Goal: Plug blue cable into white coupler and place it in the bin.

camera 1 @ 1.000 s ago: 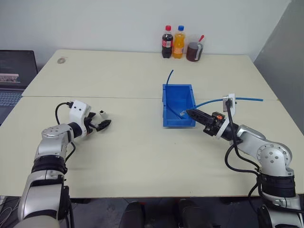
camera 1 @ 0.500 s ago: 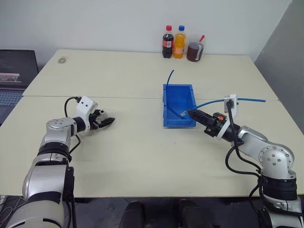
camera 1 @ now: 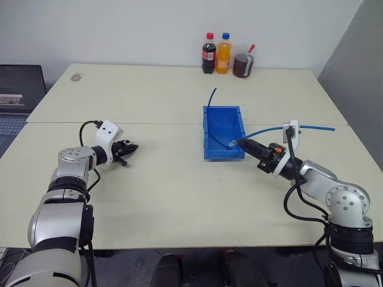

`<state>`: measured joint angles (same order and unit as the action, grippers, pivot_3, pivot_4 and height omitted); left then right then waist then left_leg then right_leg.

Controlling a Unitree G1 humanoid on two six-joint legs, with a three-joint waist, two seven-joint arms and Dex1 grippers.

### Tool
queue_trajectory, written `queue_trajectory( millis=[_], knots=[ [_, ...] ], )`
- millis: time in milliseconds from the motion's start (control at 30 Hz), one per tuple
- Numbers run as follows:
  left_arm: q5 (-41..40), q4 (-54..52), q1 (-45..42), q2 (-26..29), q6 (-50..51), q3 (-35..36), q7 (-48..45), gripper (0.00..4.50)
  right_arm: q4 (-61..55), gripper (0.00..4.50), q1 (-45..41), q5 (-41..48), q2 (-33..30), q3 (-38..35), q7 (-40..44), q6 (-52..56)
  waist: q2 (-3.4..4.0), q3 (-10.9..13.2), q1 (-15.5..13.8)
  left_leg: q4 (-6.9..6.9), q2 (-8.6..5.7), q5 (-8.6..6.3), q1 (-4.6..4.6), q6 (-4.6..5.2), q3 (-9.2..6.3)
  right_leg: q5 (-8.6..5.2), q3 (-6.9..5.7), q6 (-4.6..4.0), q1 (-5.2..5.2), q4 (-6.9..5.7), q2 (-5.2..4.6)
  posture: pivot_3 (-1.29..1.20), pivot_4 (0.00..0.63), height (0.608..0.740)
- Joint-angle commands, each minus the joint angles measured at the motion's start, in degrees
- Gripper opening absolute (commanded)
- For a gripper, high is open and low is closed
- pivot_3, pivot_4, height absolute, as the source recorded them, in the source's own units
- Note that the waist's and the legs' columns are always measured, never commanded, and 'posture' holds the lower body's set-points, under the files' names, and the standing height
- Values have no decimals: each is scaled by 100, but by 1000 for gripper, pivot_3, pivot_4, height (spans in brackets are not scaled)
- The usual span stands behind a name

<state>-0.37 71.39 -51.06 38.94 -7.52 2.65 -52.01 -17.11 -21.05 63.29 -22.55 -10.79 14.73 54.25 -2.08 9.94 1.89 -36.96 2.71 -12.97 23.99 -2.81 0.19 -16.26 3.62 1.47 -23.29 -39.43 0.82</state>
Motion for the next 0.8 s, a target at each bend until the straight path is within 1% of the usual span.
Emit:
queue_trajectory(
  millis=[33, 100, 233, 333, 367, 433, 500, 567, 700, 800],
  knots=[
    [132, -193, -66, 32, -166, -115, -309, 799, -267, 178, 44, 128, -41, -176, 51, -69, 0, 0, -2, 0, 0, 0, 0, 0, 0, 0, 0, 0, 0, 0, 0, 0, 150, 740],
    [39, -507, -31, -45, -265, -171, -916, 799, -309, 178, 62, 153, -83, -174, 81, -30, 0, 0, -8, 0, -1, 0, 2, 0, 1, 0, 0, 0, 0, 1, -1, 0, 150, 740],
    [-442, -1799, 244, -359, 216, -352, -2348, 799, -296, 178, -122, 129, -395, -49, 406, 124, 0, 0, -45, -1, -4, 0, 11, 0, 0, 0, -4, -2, -1, 6, -4, 0, 150, 740],
    [-758, -3405, 733, -654, 869, -809, -3133, 799, -292, 178, -439, -245, -844, 404, 1032, 165, 3, 2, -24, -3, -6, 0, 14, 0, 2, 1, 2, -2, -2, 8, -7, 0, 150, 740],
    [-793, -3828, 879, -730, 994, -969, -3273, 799, -311, 178, -534, -498, -999, 631, 1243, 71, 3, 2, -14, -4, -5, 0, 13, 0, 4, 0, 4, -2, -2, 9, -8, 0, 150, 740],
    [-784, -4353, 1094, -843, 1093, -1240, -3436, 799, -317, 178, -654, -973, -1208, 1033, 1600, -158, 3, 1, 1, -3, -3, 0, 11, 0, 2, 0, 6, -2, -2, 10, -4, 0, 150, 740],
    [-638, -4541, 1254, -956, 949, -1495, -3464, 799, -342, 178, -695, -1388, -1324, 1395, 1919, -402, 3, 1, 23, -4, 2, 0, 10, 0, -3, 0, 4, -3, -2, 10, 7, 0, 150, 740],
    [-373, -4414, 1389, -1023, 490, -1754, -3424, 799, -375, 178, -682, -1782, -1381, 1744, 2189, -650, 4, 1, 38, -2, 3, 0, 0, 1, -3, -4, 8, -7, -2, 1, 11, 0, 150, 740],
    [79, -3847, 1340, -1153, -262, -2088, -3087, 799, -359, 178, -559, -2550, -1480, 2298, 2629, -1186, 3, 0, 16, -4, 2, 0, -4, 1, -4, -6, 7, -7, -2, -8, 11, 0, 150, 740],
    [102, -3550, 1239, -1325, -368, -2141, -2972, 799, -332, 178, -499, -2947, -1425, 2566, 2813, -1462, 4, -4, -22, -10, -3, 0, -10, 1, -2, -8, 7, 0, 8, -8, 6, 0, 150, 740]
  ],
)
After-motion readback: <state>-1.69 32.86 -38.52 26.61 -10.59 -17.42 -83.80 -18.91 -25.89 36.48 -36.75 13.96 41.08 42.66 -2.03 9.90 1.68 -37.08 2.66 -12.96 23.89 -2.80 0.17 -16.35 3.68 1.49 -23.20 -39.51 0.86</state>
